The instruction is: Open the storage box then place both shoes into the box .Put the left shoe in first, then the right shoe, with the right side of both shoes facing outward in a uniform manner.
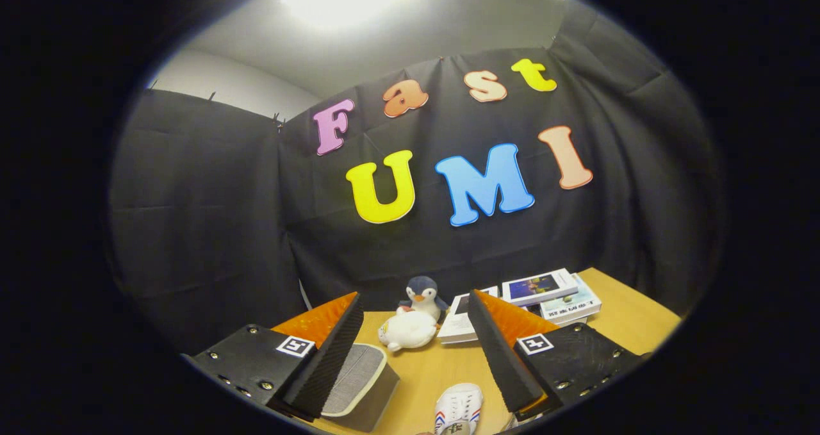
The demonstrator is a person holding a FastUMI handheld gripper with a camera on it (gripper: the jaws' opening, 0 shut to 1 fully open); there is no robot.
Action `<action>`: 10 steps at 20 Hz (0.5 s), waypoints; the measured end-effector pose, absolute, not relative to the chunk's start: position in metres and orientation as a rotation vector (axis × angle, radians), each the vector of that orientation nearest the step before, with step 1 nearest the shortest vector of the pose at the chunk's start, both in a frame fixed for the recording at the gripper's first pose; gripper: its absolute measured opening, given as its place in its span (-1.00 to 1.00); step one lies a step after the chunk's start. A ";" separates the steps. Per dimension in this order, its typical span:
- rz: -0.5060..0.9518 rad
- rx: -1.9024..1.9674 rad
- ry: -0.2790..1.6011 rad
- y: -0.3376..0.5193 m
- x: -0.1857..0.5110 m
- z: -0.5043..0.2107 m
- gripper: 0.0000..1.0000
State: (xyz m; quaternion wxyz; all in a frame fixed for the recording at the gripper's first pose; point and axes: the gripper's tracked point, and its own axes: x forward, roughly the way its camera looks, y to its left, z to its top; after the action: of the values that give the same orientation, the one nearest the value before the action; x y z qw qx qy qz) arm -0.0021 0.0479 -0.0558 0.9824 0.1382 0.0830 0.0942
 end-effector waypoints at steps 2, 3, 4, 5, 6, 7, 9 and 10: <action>0.212 0.355 0.215 0.054 -0.003 -0.069 0.98; 0.225 0.401 0.245 0.059 -0.004 -0.076 0.98; 0.237 0.453 0.278 0.064 -0.005 -0.084 0.98; 0.241 0.506 0.308 0.067 -0.006 -0.092 0.98; 0.243 0.557 0.337 0.069 -0.006 -0.100 0.98; 0.244 0.605 0.366 0.072 -0.007 -0.107 0.98; 0.253 0.690 0.421 0.078 -0.008 -0.119 0.98; 0.260 0.723 0.447 0.083 -0.013 -0.127 0.98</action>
State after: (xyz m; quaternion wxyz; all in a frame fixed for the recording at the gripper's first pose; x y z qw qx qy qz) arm -0.0127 0.0832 -0.1269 0.9027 0.3498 0.2163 0.1259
